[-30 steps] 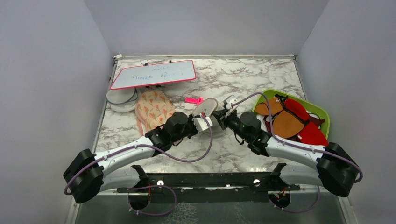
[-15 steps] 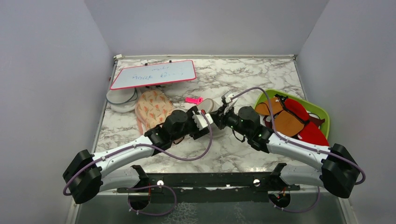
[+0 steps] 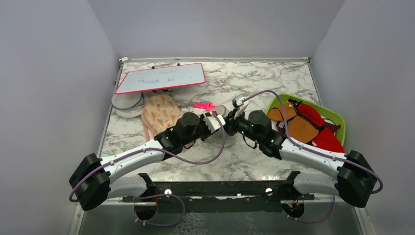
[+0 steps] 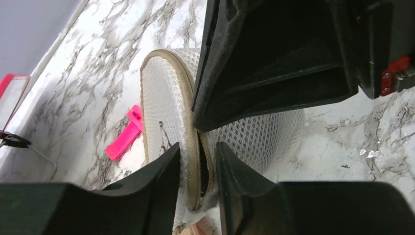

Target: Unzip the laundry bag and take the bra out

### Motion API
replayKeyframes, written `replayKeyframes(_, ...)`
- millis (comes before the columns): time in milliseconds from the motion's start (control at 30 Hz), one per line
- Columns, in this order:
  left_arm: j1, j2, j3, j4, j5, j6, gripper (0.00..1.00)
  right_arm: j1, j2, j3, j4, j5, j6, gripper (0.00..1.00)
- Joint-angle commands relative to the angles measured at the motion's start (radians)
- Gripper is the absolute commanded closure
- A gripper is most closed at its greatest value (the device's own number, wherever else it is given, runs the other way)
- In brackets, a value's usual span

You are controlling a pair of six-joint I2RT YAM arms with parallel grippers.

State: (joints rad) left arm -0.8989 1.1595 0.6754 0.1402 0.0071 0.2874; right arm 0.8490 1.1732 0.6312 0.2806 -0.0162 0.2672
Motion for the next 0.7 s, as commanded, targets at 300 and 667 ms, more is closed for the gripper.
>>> replayKeyframes(300,-0.004,-0.025,0.018,0.0,-0.049,0.022,1.0,0.001,-0.011,-0.005,0.004,0.014,-0.038,0.99)
replayKeyframes(667,-0.004,-0.07,-0.021,0.042,-0.037,0.026,1.0,-0.003,-0.025,-0.131,0.29,0.358,-0.055,0.99)
